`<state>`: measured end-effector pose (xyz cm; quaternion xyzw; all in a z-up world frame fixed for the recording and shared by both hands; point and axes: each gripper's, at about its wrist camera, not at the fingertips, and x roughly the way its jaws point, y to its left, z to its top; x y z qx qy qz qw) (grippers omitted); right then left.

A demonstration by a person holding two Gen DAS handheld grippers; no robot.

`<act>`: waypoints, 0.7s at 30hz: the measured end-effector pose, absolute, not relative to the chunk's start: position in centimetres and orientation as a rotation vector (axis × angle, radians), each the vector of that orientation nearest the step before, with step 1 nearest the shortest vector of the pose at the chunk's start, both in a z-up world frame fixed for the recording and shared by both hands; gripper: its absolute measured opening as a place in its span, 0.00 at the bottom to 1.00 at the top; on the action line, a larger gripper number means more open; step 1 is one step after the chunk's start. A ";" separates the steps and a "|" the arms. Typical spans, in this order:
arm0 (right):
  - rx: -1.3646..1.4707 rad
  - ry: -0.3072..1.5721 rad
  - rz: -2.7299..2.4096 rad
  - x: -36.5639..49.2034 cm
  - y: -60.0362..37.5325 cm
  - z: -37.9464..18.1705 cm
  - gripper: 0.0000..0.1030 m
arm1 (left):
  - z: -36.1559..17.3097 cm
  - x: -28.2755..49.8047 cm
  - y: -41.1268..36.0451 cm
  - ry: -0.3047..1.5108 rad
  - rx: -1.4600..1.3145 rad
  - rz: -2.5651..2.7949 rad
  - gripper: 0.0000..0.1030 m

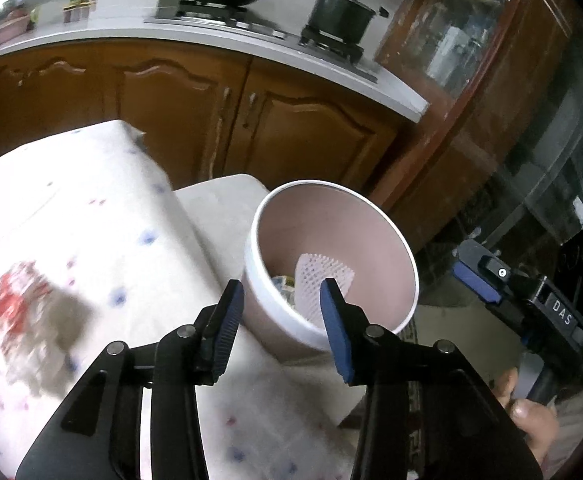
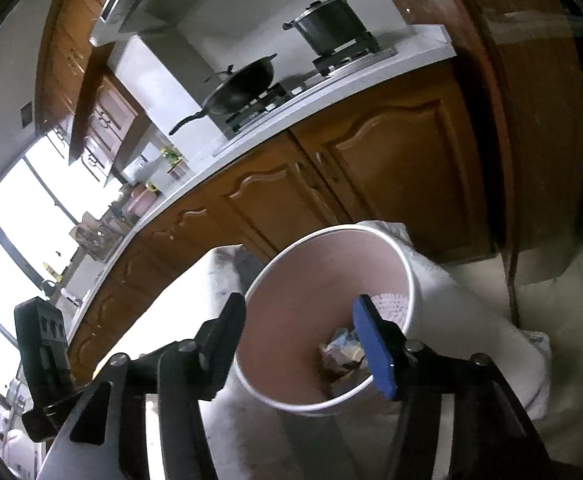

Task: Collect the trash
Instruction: 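Move both open tools back over the table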

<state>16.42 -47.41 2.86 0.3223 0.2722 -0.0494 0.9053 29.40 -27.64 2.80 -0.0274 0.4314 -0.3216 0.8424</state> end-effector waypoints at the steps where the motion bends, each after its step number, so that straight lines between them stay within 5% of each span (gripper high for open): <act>1: 0.664 0.560 -0.098 16.4 -47.1 3.0 0.65 | 2.9 29.2 -26.9 0.911 -0.070 -0.672 0.39; 11: 0.647 0.566 -0.032 16.0 -43.2 3.8 0.68 | 3.3 27.0 -21.5 0.897 -0.130 -0.614 0.45; 15: 0.643 0.561 -0.003 15.9 -41.7 4.0 0.85 | 3.6 26.2 -19.2 0.885 -0.152 -0.585 0.51; 21: 0.616 0.573 0.047 15.9 -38.9 4.1 0.86 | 3.7 24.6 -15.1 0.869 -0.196 -0.546 0.62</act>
